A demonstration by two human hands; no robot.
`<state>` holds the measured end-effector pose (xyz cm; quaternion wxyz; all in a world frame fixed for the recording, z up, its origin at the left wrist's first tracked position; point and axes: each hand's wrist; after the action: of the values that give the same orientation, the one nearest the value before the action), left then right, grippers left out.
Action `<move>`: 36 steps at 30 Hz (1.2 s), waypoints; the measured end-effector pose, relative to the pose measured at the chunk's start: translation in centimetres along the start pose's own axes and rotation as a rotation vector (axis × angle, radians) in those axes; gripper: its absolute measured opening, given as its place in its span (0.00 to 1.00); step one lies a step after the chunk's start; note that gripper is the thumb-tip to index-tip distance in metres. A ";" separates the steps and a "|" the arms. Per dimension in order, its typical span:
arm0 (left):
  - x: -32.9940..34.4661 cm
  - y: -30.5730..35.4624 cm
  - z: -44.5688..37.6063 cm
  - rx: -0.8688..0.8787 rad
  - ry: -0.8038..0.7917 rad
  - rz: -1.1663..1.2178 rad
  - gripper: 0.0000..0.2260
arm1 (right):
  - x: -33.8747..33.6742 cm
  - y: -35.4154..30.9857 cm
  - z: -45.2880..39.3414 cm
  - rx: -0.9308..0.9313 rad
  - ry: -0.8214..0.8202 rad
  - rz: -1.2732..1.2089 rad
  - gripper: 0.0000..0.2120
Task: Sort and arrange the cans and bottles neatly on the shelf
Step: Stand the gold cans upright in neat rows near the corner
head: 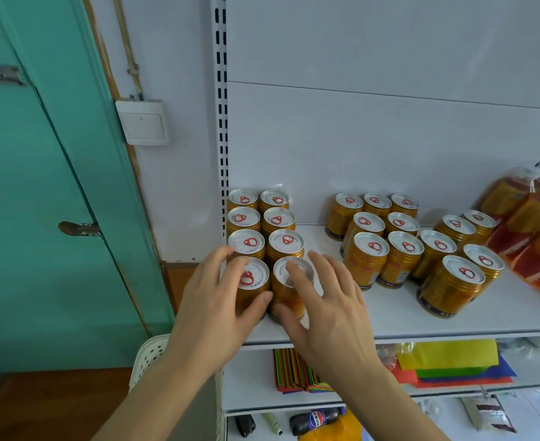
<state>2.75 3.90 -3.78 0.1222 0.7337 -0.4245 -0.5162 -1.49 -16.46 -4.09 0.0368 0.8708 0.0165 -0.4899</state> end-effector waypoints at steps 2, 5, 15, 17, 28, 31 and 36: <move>-0.3 0.6 -0.8 0.037 0.039 -0.038 0.26 | -0.7 1.1 -0.4 0.024 0.050 -0.044 0.27; 0.0 2.1 -3.1 0.131 0.042 -0.076 0.26 | -1.9 4.4 -2.0 0.083 0.043 0.024 0.27; 5.7 8.6 -16.4 0.199 -0.288 -0.265 0.26 | -2.5 19.6 -13.2 0.064 -0.231 0.036 0.20; 7.3 8.9 -18.8 0.160 -0.337 -0.320 0.23 | -1.7 21.5 -15.5 0.016 -0.322 0.097 0.20; 14.3 7.2 -24.6 0.140 -0.574 -0.430 0.20 | 2.6 24.7 -22.2 -0.148 -0.618 0.175 0.16; 13.7 6.4 -24.7 0.199 -0.527 -0.506 0.17 | 3.2 24.8 -22.6 -0.190 -0.593 0.128 0.15; 11.2 4.9 -24.7 0.173 -0.475 -0.517 0.10 | 4.4 23.0 -23.1 -0.240 -0.528 0.029 0.13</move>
<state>22.77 -13.88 2.74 -0.1770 0.6841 -0.2838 -0.6482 21.95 -37.58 5.24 0.1496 0.7028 0.0519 -0.6935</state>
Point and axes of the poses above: each hand's wrist, its own z-axis away from the middle knuckle, its own x-axis out of the palm, y = z × x, and after that the axes turned 12 degrees about z, right-handed
